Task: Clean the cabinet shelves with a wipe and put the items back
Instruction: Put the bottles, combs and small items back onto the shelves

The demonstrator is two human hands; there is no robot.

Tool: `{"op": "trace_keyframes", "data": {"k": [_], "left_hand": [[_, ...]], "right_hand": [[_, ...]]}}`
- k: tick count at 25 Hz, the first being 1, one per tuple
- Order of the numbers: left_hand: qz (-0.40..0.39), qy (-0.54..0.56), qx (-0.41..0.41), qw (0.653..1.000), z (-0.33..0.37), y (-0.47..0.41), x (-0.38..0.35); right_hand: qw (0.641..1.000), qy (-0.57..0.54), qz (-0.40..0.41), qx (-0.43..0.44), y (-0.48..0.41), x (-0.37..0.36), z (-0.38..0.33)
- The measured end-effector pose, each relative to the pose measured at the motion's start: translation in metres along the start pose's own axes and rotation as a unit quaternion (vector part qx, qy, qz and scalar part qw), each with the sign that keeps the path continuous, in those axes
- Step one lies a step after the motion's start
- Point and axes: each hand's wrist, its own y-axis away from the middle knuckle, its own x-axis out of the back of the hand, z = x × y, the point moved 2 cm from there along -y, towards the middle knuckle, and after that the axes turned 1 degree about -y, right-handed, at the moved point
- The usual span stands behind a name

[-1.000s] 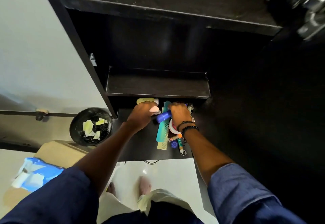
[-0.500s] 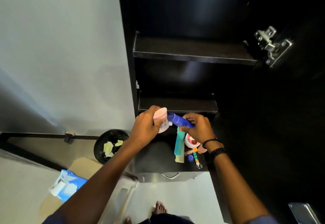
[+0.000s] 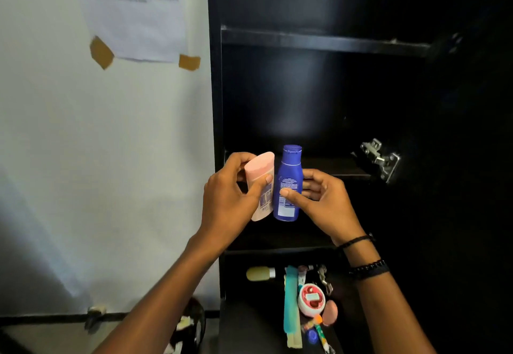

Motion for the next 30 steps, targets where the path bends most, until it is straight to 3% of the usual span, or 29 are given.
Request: {"op": "trace_keyframes", "data": {"k": [8, 15, 22, 25, 30], "left_hand": [[0.089, -0.006, -0.123, 0.988, 0.102, -0.085, 0.041], [0.178, -0.031, -0.208, 0.961, 0.172, -0.154, 0.061], [0.178, -0.11, -0.203, 0.957, 0.193, -0.229, 0.059], [0.154, -0.158, -0.169, 0.961, 0.183, -0.248, 0.052], [0.178, -0.241, -0.152, 0.942, 0.179, -0.255, 0.046]], "right_hand": [[0.99, -0.047, 0.058, 0.117, -0.056, 0.034, -0.112], [0.972, -0.083, 0.059, 0.211, -0.111, 0.058, -0.19], [0.961, -0.08, 0.079, 0.253, -0.178, 0.066, -0.223], [0.97, -0.042, 0.058, 0.233, -0.205, 0.06, -0.218], [0.981, 0.002, 0.045, 0.19, -0.232, 0.051, -0.201]]}}
